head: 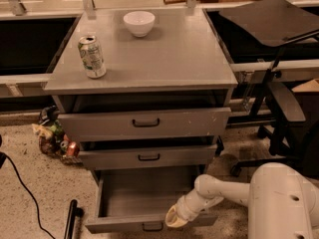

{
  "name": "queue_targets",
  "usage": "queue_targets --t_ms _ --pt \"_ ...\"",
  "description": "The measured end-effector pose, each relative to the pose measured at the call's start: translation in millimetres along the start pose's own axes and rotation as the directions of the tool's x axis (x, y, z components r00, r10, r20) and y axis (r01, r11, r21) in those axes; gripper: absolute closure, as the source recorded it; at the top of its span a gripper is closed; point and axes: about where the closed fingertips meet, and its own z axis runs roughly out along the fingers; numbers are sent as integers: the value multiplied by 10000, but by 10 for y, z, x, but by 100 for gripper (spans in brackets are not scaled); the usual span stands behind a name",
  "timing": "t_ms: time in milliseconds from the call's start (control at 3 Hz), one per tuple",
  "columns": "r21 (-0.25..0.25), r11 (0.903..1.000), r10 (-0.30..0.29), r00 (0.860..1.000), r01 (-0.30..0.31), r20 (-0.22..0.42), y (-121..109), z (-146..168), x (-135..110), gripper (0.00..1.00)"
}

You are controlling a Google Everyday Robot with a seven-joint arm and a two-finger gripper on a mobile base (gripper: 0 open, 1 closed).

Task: Open bottom drawer

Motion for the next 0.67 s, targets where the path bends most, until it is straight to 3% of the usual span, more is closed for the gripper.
queue_targets --t_ms 333,667 --pt "520 9982 -318 9994 310 155 83 -269 -107 81" --pt "1237 9900 -691 9976 676 82 115 -611 -203 58"
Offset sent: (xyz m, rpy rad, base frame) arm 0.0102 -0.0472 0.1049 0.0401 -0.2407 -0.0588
